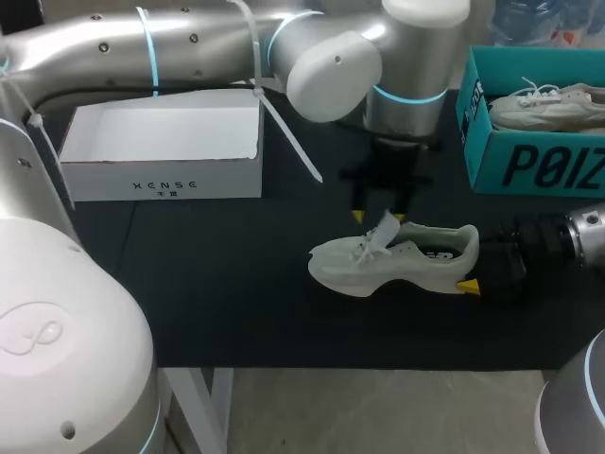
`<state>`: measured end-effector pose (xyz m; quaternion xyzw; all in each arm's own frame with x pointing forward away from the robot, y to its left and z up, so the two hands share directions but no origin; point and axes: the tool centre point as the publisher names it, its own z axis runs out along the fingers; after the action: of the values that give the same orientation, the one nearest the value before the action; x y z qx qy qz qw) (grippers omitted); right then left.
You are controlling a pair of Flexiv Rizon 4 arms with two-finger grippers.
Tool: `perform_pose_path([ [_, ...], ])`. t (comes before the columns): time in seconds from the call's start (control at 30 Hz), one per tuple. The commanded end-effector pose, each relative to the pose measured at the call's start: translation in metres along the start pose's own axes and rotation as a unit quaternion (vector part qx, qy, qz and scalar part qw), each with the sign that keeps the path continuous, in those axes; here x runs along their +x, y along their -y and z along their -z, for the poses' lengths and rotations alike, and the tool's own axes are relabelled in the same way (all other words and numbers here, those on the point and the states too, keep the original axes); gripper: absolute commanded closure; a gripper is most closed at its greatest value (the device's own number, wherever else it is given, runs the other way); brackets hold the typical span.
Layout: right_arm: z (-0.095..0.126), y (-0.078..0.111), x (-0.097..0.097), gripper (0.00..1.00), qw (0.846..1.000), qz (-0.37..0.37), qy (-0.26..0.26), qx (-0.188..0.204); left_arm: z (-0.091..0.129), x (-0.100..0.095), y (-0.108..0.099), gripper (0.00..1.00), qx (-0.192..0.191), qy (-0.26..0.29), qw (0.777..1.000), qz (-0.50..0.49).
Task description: Take the shoe out of the shoebox, open the shoe tongue, remove and reinsert the insole, then place the shoe into the shoebox
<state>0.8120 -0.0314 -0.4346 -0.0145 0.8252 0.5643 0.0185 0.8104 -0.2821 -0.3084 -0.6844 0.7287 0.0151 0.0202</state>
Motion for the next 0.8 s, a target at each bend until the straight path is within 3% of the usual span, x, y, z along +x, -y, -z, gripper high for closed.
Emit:
perform_pose_path([
  [0.03, -0.003, 0.002, 0.001, 1.0, 1.0, 0.0, 0.0, 0.001, 0.005, -0.005, -0.002, 1.0, -0.001, -0.003, 1.0, -0.001],
  [0.47, -0.003, 0.002, 0.001, 1.0, 1.0, 0.0, 0.0, 0.001, 0.013, -0.036, 0.002, 1.0, 0.005, -0.006, 1.0, 0.014],
  [0.8, -0.003, 0.002, 0.001, 1.0, 1.0, 0.0, 0.0, 0.001, -0.005, -0.058, -0.002, 1.0, -0.013, 0.007, 0.999, 0.03],
])
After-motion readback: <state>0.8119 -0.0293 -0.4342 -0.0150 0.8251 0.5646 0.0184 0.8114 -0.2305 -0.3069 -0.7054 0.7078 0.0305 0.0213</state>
